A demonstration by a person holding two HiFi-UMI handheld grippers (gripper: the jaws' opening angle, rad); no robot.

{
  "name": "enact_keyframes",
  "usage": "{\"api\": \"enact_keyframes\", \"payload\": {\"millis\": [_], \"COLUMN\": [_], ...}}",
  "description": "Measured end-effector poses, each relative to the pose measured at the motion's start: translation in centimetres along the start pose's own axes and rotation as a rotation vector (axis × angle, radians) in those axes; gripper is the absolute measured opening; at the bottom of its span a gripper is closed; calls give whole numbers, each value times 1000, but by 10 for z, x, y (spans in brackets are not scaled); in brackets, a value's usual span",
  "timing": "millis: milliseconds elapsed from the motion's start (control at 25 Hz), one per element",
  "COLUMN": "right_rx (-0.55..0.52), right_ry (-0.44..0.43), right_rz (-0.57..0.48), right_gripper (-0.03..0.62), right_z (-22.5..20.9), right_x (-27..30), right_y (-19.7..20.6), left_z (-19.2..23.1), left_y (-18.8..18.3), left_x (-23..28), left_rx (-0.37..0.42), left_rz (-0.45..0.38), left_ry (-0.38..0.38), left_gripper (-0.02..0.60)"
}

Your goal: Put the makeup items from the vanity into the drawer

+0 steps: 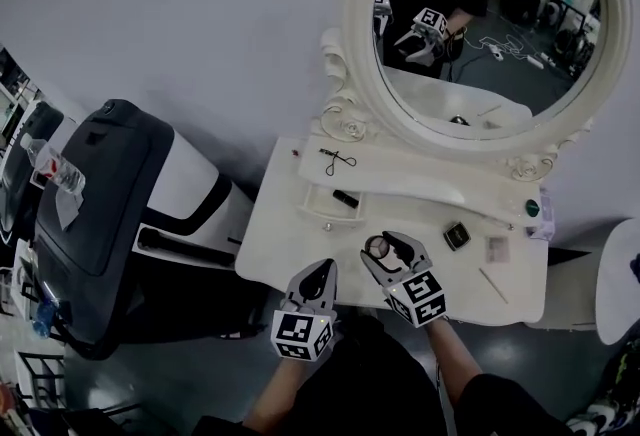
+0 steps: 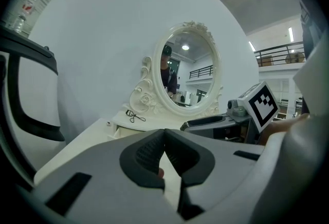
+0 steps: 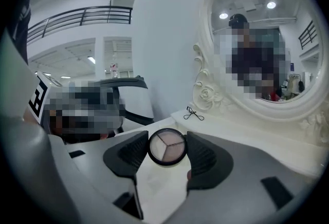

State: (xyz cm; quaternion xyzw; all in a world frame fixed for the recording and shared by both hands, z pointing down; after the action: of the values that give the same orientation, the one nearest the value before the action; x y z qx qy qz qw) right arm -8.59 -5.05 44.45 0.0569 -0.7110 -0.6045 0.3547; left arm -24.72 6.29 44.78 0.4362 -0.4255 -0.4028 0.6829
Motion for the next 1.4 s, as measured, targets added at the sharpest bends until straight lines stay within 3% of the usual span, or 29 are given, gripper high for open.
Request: {"api": "enact_keyframes", "payload": {"millis": [600,800,1400], "right_rx": [-88,-131,-242], "right_ry": [-260,-313,-298], "right_rz": [37,62,99], "right_gripper": [232,232,232], "right_z": [-32,-36,-24], "right_x": [119,160,201], "right_y": [-33,-34,-14], "left_z": [51,65,93], "left_y": [-16,-15,-3], "left_x": [62,81,89], "left_rx": [-51,-67,-98], "left_rz": [9,15,38], "left_ry": [-187,-218,-207], "left_gripper": [14,14,14]}}
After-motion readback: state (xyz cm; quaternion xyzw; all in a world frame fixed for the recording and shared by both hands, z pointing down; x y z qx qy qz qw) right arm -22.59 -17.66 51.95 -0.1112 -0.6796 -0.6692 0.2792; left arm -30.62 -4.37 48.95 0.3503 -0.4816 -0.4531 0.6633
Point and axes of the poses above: the fingertips, and each gripper's own axes: x forward along the fingers, z to its left, y out of its underside, the point moved 10 cm from there along -x, backward along the fingers, and after that the axes turned 7 degrees about y, right-handed, at the moved point
